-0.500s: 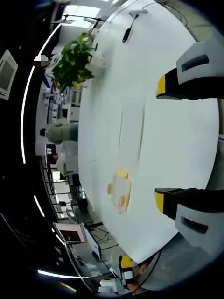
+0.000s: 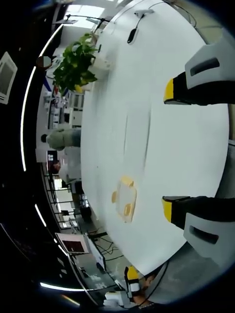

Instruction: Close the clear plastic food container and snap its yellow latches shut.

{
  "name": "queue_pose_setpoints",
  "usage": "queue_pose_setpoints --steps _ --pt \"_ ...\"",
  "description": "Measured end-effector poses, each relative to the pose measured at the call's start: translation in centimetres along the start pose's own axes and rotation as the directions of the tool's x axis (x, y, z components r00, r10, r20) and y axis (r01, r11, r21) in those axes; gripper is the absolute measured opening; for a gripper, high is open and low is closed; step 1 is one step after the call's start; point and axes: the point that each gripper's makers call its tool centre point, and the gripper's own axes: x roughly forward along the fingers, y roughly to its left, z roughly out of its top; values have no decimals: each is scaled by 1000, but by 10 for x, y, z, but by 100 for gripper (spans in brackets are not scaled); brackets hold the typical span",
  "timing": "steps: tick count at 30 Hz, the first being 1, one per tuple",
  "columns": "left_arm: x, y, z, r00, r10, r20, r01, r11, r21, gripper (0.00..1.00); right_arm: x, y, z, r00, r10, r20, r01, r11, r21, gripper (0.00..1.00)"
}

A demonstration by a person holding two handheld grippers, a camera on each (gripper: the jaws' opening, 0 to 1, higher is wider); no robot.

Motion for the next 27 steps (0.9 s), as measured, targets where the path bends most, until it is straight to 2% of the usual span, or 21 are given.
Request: queue_pose_setpoints --steps 27 --pt "-1 -2 -3 1000 -5 -19 5 1000 9 81 0 0 -4 1000 0 -27 0 1000 -18 72"
